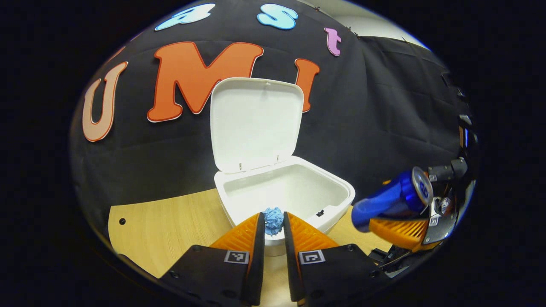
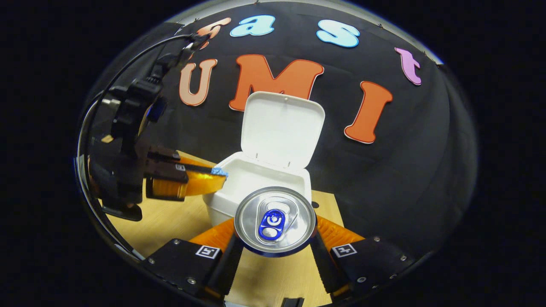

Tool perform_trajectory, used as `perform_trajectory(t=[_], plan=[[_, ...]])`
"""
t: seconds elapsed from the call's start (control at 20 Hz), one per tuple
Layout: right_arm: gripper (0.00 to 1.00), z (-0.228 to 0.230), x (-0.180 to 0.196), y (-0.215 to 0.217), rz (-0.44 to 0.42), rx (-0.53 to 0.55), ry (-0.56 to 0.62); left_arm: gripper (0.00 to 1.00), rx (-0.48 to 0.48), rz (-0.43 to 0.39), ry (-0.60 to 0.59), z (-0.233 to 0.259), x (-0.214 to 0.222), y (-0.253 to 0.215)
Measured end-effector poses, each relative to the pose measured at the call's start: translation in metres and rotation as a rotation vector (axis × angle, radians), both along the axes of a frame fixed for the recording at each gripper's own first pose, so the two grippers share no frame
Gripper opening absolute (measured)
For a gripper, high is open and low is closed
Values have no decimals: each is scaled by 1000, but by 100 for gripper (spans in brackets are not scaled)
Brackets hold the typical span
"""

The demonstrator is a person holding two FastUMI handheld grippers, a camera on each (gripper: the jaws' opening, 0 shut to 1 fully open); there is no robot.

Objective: Press the lid of the desktop garbage bin to open it, pick up the crumpled paper on the desktop and throw it into the bin, then pick up the pop can on the desktop and drop it into the bin, and finally close the garbage bin lid.

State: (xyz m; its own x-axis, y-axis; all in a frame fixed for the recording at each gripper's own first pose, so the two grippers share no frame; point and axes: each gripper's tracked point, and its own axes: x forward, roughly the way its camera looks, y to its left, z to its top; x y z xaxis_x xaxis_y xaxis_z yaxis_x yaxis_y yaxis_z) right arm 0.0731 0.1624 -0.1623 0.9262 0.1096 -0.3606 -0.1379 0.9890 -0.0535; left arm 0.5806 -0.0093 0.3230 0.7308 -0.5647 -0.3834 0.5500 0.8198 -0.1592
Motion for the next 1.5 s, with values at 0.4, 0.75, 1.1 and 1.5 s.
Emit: perform_trajectory(t=[0.4,0.75,1.1,1.5], plan=[[80,25,45,-11,-1,-23,-69,72,51,9,-70,3,8,11],[80,16,66,-5,21,-45,-50,81,46,90,-76,2,7,32],[80,-5,71,1,37,-60,15,85,48,183,-50,-3,6,56],[82,-22,76,7,34,-57,68,77,39,271,-3,-12,4,76]])
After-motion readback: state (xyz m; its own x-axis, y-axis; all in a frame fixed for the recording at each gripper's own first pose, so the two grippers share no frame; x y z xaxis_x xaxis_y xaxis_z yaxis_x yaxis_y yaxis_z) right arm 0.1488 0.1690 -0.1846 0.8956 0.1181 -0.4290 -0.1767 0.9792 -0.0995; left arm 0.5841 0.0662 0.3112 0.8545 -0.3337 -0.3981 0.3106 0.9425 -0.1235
